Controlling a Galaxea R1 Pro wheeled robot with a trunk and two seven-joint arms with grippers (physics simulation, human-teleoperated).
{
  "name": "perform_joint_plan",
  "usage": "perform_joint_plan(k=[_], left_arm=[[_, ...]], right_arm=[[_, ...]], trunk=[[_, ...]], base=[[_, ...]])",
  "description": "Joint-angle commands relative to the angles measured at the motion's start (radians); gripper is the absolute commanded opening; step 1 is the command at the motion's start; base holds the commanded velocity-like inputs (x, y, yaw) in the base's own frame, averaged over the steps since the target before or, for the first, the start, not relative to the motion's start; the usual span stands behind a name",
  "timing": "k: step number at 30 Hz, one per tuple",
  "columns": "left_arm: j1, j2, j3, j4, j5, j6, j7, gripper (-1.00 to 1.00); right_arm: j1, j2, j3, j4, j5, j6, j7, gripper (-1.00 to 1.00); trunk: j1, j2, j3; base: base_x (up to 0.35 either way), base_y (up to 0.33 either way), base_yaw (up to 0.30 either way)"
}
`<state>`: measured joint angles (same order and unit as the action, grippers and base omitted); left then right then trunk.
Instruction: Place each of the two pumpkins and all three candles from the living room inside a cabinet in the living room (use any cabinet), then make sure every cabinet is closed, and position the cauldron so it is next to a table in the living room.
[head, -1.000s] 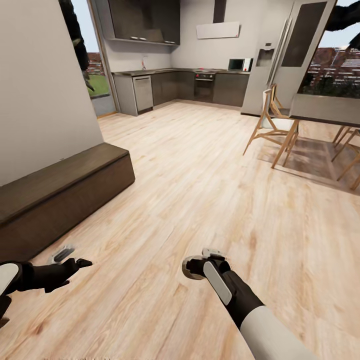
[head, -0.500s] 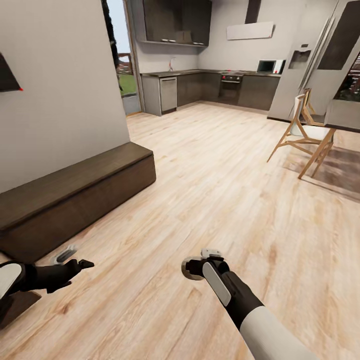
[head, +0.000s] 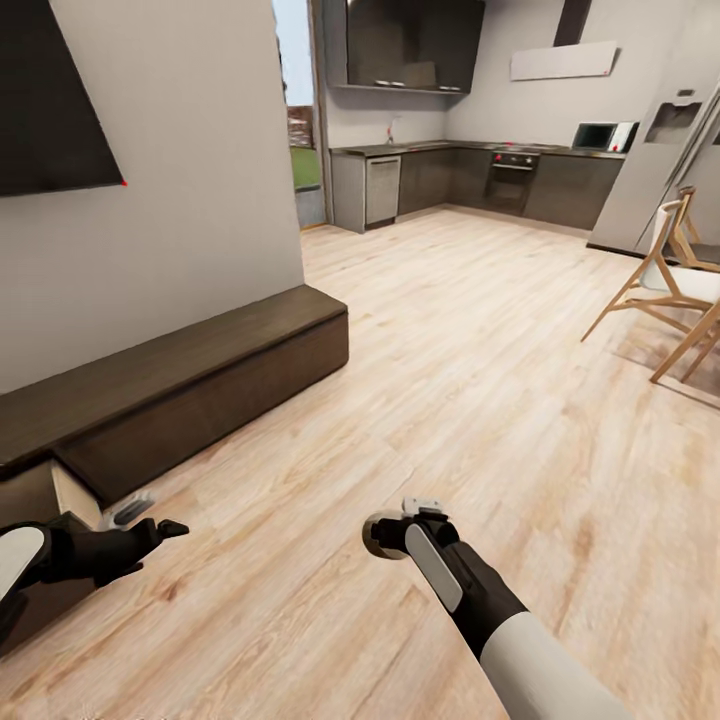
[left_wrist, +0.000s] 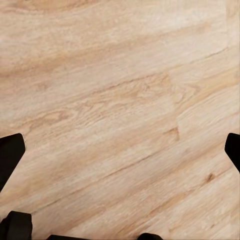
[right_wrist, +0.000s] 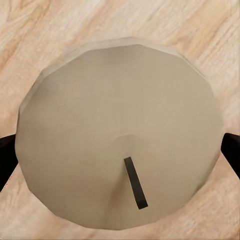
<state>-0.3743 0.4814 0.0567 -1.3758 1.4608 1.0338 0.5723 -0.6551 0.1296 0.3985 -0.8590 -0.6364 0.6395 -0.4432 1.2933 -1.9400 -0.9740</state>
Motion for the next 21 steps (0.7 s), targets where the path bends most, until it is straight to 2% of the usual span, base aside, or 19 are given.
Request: perform_joint_plan(k=[1, 8, 14, 21], left_arm=[[0.000, 0.000, 0.000, 0.000, 0.000, 0.000, 0.000, 1.00], [0.000, 0.000, 0.000, 0.000, 0.000, 0.000, 0.000, 1.00], [0.000, 0.000, 0.000, 0.000, 0.000, 0.000, 0.000, 1.00], [0.000, 0.000, 0.000, 0.000, 0.000, 0.003, -0.002, 1.00]], right_arm=[[0.000, 0.000, 0.001, -0.002, 0.000, -0.002, 0.001, -1.00], [0.000, 0.000, 0.002, -0.004, 0.000, -0.006, 0.003, -1.00], [0.000, 0.001, 0.002, -0.002, 0.000, -0.006, 0.003, -1.00], [0.000, 0.001, 0.002, 0.001, 0.000, -0.006, 0.003, -1.00]], trunk=[[-0.004, 0.007, 0.003], [-0.031, 0.056, 0.025], [-0.054, 0.098, 0.044], [-0.054, 0.098, 0.044]], base=[[0.000, 0.000, 0.059], [0.000, 0.000, 0.037], [0.000, 0.000, 0.249], [0.000, 0.000, 0.287]])
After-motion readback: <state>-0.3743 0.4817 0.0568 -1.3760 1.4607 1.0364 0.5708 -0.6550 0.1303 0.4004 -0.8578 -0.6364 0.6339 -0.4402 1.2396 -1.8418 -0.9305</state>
